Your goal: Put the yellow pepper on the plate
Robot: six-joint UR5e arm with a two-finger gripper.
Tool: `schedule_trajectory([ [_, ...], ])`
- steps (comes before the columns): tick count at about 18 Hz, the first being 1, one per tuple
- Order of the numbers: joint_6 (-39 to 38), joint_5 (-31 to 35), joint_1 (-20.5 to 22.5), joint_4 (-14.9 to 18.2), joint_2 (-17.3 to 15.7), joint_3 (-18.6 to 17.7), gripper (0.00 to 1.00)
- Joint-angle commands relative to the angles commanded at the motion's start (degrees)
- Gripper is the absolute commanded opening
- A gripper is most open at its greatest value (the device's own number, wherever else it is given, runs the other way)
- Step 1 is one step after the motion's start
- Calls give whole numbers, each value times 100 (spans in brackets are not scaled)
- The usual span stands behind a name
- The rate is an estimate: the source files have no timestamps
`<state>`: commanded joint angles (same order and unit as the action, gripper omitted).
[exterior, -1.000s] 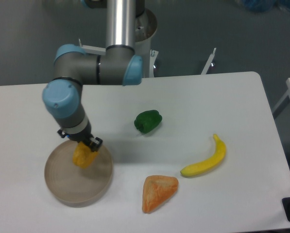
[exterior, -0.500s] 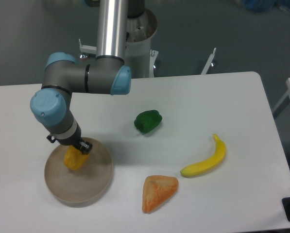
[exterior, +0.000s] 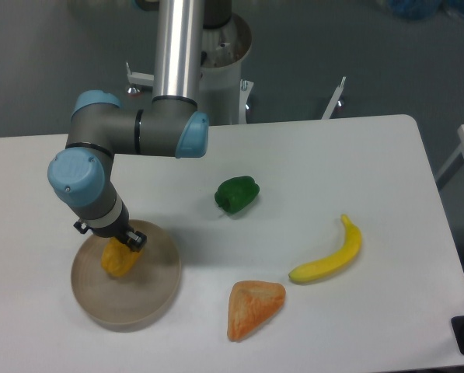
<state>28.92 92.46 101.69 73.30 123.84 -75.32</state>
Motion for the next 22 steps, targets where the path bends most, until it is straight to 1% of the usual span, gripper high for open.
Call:
schedule_trajectory([
  [4,53,17,35,18,-62,157,100],
  [6,166,227,157,53,-149,263,100],
  [8,464,369,499,70,-298,272,100],
  [9,623,369,605,70,-325,290,100],
  [13,1431,360,1282,70,-510,290,100],
  [18,2608,325,1994,18,-492,299,100],
  [20,3065,325,2196,0,-457,299,100],
  [22,3374,299,2381,-131,-431,299,100],
])
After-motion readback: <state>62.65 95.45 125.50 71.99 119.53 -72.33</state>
